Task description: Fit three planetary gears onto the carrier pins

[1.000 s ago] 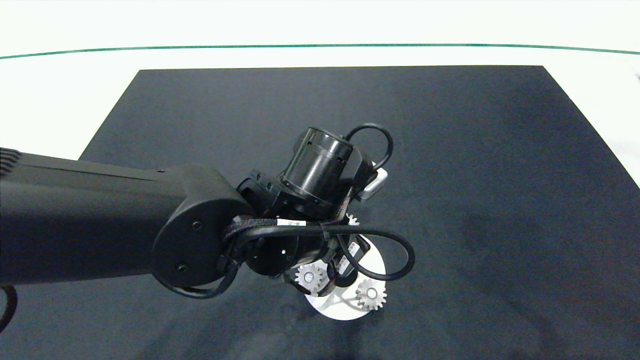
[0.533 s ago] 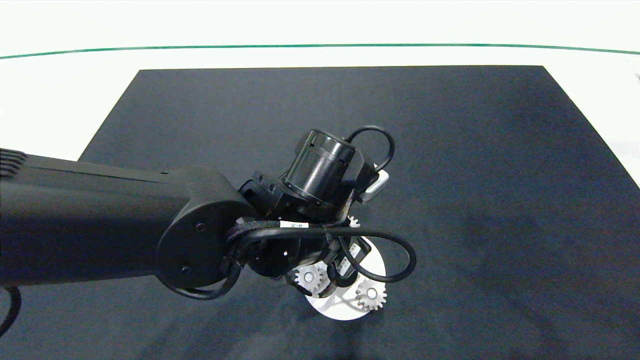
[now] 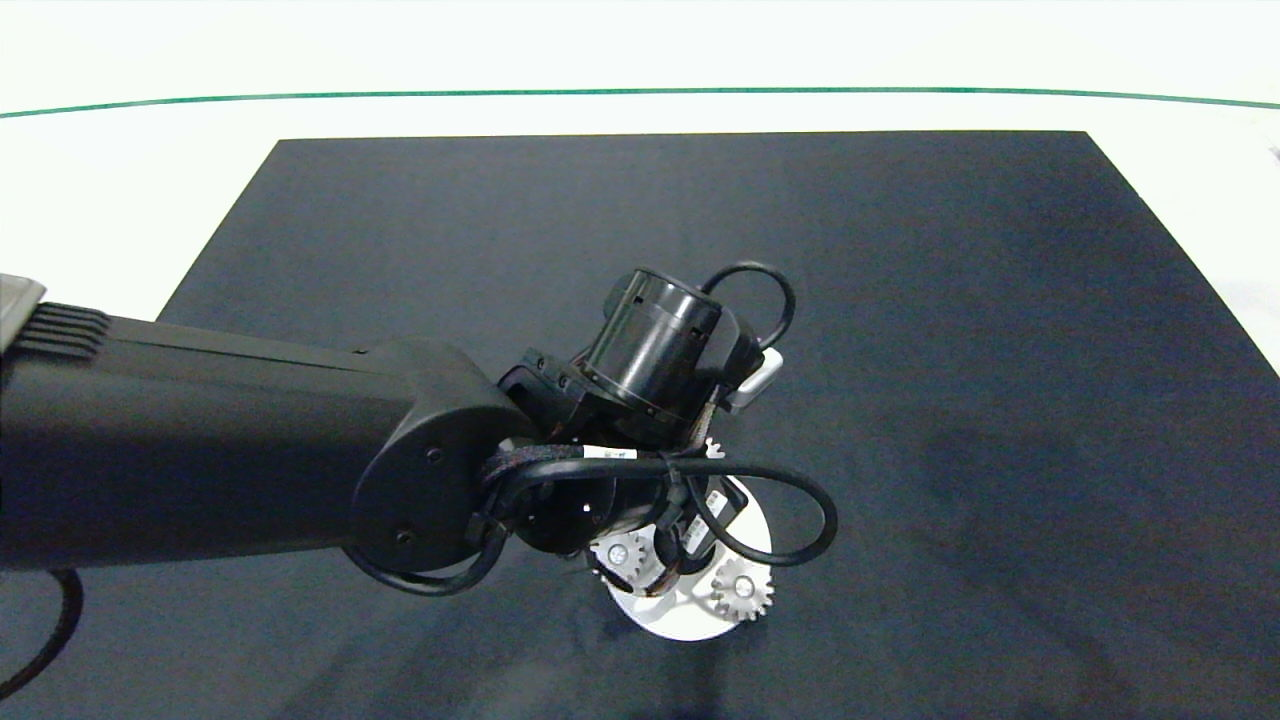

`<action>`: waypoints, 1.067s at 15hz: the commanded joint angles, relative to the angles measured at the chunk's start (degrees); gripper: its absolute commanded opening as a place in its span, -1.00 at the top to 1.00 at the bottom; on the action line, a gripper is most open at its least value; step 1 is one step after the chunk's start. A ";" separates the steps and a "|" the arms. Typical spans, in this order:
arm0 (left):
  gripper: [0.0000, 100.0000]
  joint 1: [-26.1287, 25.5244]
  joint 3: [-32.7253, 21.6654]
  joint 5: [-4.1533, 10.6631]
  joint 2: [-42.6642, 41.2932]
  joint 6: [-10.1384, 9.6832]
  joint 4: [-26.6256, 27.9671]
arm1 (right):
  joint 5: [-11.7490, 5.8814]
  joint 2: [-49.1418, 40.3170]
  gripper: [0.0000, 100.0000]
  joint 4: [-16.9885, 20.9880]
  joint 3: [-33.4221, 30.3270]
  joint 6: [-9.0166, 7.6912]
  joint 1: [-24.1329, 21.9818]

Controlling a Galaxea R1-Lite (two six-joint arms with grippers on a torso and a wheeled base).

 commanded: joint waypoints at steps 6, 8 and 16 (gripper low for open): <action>0.56 -0.01 0.00 0.13 0.26 0.05 -0.02 | -0.04 -0.07 -1.00 0.09 -0.01 -0.17 0.03; 0.56 -0.01 0.00 0.13 0.26 0.05 -0.02 | 0.05 -0.07 -1.00 0.09 -0.01 -0.17 0.03; -1.00 -0.01 0.53 0.13 -0.18 -0.04 0.07 | 0.14 -0.16 -1.00 0.09 -0.01 -0.17 0.03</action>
